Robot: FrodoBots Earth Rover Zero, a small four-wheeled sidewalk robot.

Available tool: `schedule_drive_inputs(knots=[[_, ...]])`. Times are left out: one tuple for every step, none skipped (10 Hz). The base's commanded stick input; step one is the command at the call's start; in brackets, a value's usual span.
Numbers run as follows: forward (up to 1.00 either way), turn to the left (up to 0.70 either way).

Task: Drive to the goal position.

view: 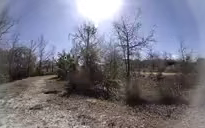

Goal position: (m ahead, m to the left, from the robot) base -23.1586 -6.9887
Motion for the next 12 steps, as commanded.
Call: schedule_drive_inputs(knots=[[0.00,-0.70],[0.00,-0.70],[0.00,-0.70],[0.00,-0.70],[0.00,-0.70],[0.00,-0.70],[0.00,-0.70],[0.00,-0.70],[0.00,-0.70],[0.00,-0.70],[0.00,-0.70],[0.31,-0.52]])
